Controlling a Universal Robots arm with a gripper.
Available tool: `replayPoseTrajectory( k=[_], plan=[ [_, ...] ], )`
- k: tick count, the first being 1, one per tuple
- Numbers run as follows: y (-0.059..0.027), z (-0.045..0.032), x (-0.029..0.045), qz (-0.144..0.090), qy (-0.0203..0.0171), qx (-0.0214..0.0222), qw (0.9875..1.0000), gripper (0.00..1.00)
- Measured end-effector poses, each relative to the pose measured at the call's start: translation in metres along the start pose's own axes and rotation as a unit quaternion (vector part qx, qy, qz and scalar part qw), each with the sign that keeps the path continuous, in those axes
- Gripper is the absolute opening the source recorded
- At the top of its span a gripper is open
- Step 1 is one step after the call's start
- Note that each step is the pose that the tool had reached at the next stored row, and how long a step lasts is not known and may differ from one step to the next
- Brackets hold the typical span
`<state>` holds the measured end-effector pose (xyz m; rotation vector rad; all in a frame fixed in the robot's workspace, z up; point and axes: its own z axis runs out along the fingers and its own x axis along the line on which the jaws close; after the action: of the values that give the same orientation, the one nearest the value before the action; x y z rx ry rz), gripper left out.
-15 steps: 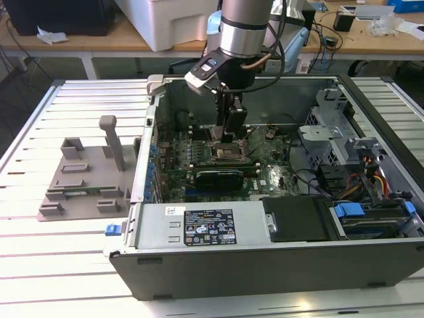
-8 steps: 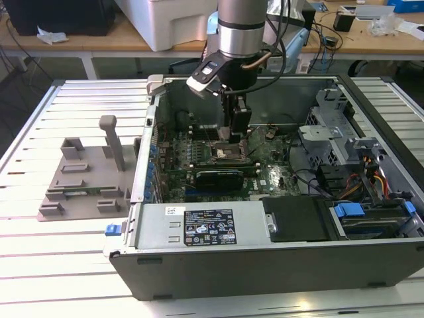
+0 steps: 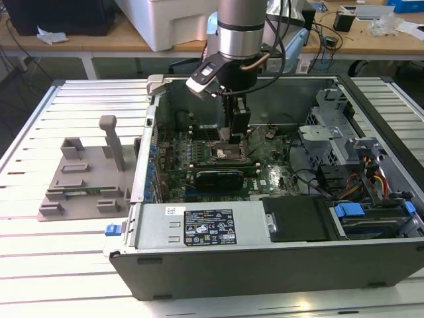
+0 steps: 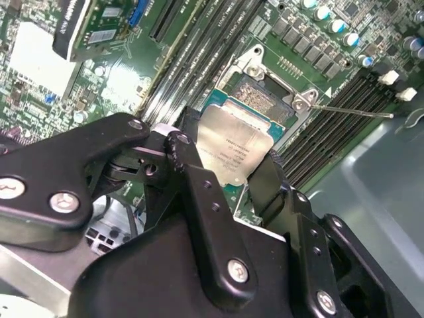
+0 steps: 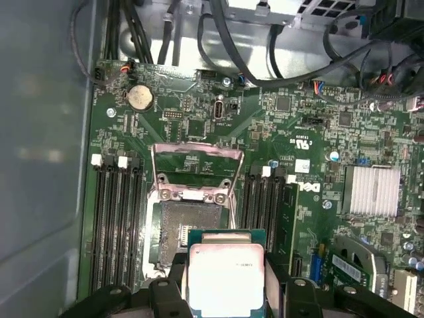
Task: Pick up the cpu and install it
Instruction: 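Place the cpu into insertion slot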
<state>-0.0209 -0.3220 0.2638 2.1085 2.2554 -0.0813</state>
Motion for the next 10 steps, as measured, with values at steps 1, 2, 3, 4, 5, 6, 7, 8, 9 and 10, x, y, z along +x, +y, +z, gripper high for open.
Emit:
replayPoseTrajectory(
  k=[1,2,3,4,5,6,7,8,9,10],
  plan=[
    [0.0001,0.0017,0.0012,0.002,-0.0001,0.0002,1.0,0.54],
    [0.0002,0.004,0.003,0.003,-0.0001,0.0004,1.0,0.54],
    [0.0003,0.0056,0.0045,0.004,-0.0001,0.0005,1.0,0.54],
    [0.0004,0.0077,0.0068,0.005,0.0,0.0006,1.0,0.54],
    [0.0006,0.0097,0.0088,0.006,0.0001,0.0006,1.0,0.54],
    [0.0007,0.0121,0.0111,0.007,0.0,0.0008,1.0,0.54],
    [0.0008,0.0137,0.0126,0.008,0.0,0.0009,1.0,0.54],
    [0.0009,0.0159,0.0141,0.008,0.0001,0.0009,1.0,0.54],
    [0.001,0.0176,0.0151,0.009,0.0001,0.0009,1.0,0.54],
    [0.0011,0.0219,0.0167,0.009,0.0,0.0011,1.0,0.54]
  ],
)
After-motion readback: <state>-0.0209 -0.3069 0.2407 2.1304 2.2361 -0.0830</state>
